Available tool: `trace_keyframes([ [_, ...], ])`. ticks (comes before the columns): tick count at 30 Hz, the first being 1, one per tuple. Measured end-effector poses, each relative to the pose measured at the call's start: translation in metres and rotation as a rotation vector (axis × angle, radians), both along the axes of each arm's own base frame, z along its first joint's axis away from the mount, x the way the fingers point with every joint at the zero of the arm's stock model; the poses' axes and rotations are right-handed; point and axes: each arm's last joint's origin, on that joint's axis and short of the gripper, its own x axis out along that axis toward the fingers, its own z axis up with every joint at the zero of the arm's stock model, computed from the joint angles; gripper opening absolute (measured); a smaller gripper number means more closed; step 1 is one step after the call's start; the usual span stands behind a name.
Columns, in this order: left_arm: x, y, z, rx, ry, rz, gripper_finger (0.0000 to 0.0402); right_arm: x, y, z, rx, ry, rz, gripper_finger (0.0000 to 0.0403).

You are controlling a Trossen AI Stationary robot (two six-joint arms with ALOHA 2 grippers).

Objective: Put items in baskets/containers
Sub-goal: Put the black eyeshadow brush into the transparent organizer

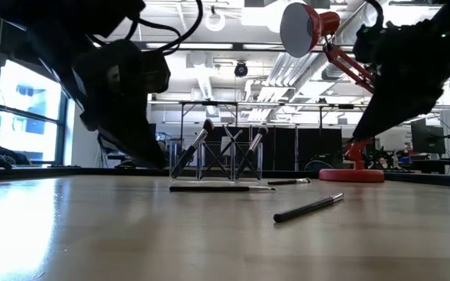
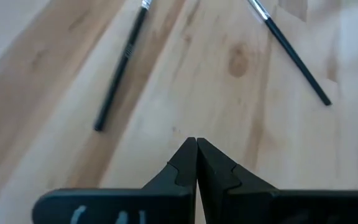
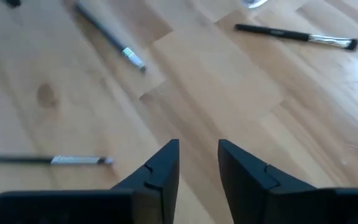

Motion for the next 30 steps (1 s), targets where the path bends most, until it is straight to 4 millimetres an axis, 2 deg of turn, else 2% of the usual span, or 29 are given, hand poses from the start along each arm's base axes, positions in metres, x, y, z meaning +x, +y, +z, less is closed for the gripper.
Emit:
trace_keyframes([
  [4,-0.003,-0.008,0.0,-0.034,0.001,0.005,0.0,-0.004,0.007,-0.001,-0.005,-0.003,0.041,0.0106],
  [8,-0.005,-0.014,0.0,-0.037,0.0,-0.012,0.0,-0.017,0.012,-0.02,0.017,-0.045,0.086,0.0091],
  [13,-0.006,-0.018,0.0,-0.037,0.0,-0.024,0.0,-0.03,0.014,-0.042,0.139,-0.259,0.185,0.0059],
  [16,-0.005,-0.017,0.0,-0.038,-0.002,-0.022,0.0,-0.035,0.01,-0.048,0.114,-0.345,0.254,0.0041],
  [19,-0.005,-0.017,0.0,-0.037,-0.002,-0.022,0.0,-0.034,0.003,-0.05,0.034,-0.361,0.291,0.0035],
  [23,-0.006,-0.017,0.0,-0.037,-0.001,-0.023,0.0,-0.022,-0.009,-0.046,-0.034,-0.304,0.299,0.0051],
  [30,-0.005,-0.016,0.001,-0.029,-0.005,-0.017,0.0,0.003,-0.038,-0.045,-0.036,-0.18,0.322,0.0119],
])
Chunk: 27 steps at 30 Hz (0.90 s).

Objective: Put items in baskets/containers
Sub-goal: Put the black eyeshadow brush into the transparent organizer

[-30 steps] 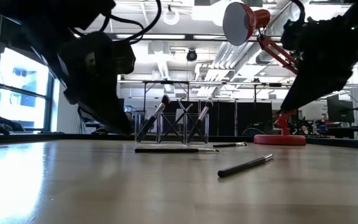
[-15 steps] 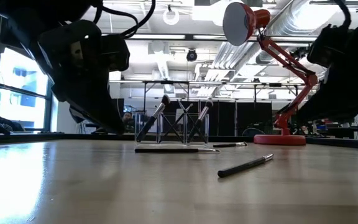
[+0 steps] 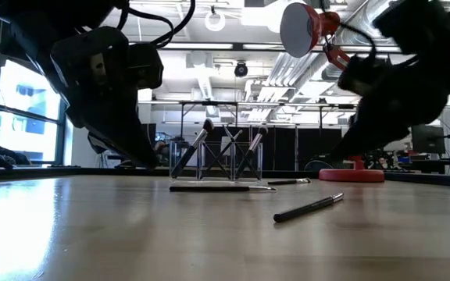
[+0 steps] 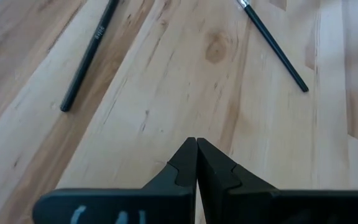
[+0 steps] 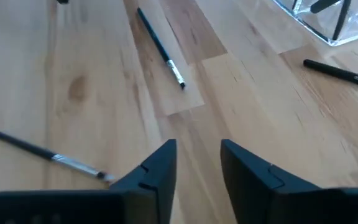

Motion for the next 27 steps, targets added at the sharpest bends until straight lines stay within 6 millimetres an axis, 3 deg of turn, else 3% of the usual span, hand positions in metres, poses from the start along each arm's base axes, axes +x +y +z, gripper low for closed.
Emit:
trace_keyframes([
  [5,0.0,0.0,0.0,0.012,-0.005,0.006,0.0,0.014,-0.018,-0.004,0.008,0.058,0.066,0.0143],
  [18,0.0,0.002,0.0,0.046,-0.012,0.034,0.0,0.078,-0.039,-0.028,-0.032,0.169,0.218,0.0144],
  [27,-0.001,0.002,-0.001,0.058,0.0,0.04,0.0,0.09,-0.041,-0.032,-0.102,0.192,0.277,0.0121],
])
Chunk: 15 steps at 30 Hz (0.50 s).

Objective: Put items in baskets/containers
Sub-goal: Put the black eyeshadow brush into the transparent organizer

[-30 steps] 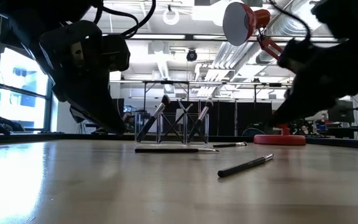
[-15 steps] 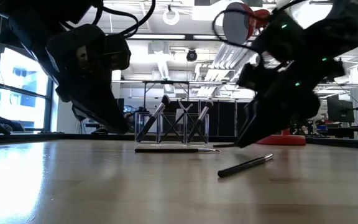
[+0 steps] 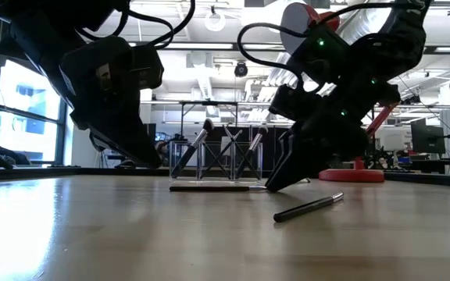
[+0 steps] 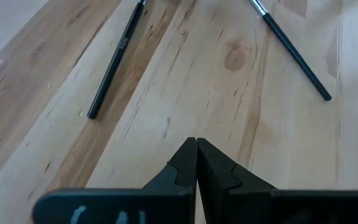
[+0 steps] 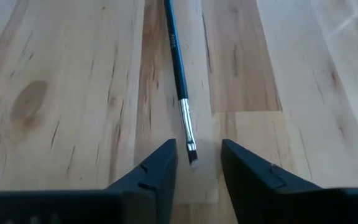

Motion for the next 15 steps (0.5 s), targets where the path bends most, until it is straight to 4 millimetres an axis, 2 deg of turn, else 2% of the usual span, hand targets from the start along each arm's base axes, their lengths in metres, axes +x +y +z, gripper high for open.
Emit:
trace_keyframes([
  [8,0.0001,0.0,0.0001,0.001,-0.002,0.001,0.0,-0.003,0.0011,-0.0029,-0.015,0.039,0.095,0.0015],
  [15,0.0004,0.0023,0.0006,0.068,-0.022,0.045,0.0011,-0.0028,0.0013,-0.003,0.006,0.034,0.074,0.0003],
])
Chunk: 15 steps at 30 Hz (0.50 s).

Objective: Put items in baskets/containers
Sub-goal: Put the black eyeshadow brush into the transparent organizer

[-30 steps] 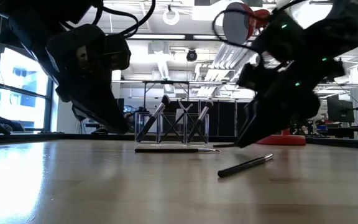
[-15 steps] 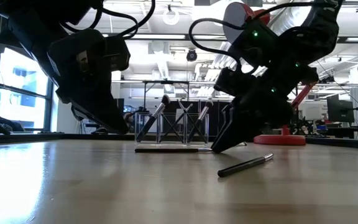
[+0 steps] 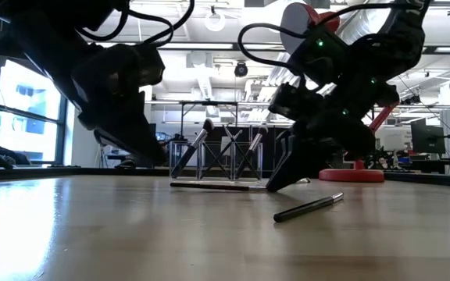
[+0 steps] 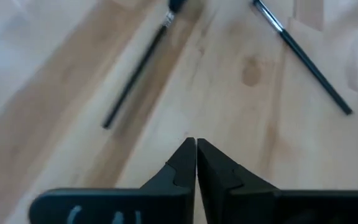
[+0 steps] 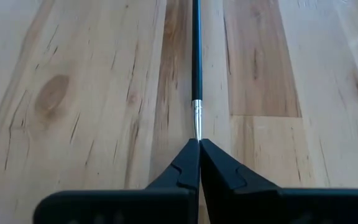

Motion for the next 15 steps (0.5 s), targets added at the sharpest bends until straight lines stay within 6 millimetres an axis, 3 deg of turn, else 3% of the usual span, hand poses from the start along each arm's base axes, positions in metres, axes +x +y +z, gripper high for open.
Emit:
trace_keyframes([
  [8,0.002,0.004,0.003,0.13,-0.048,0.073,0.0094,0.002,0.0,0.001,0.018,-0.029,-0.013,0.0002],
  [15,0.006,0.03,-0.001,0.195,0.037,0.056,0.0142,0.002,0.001,0.001,0.021,-0.031,-0.01,0.0001],
])
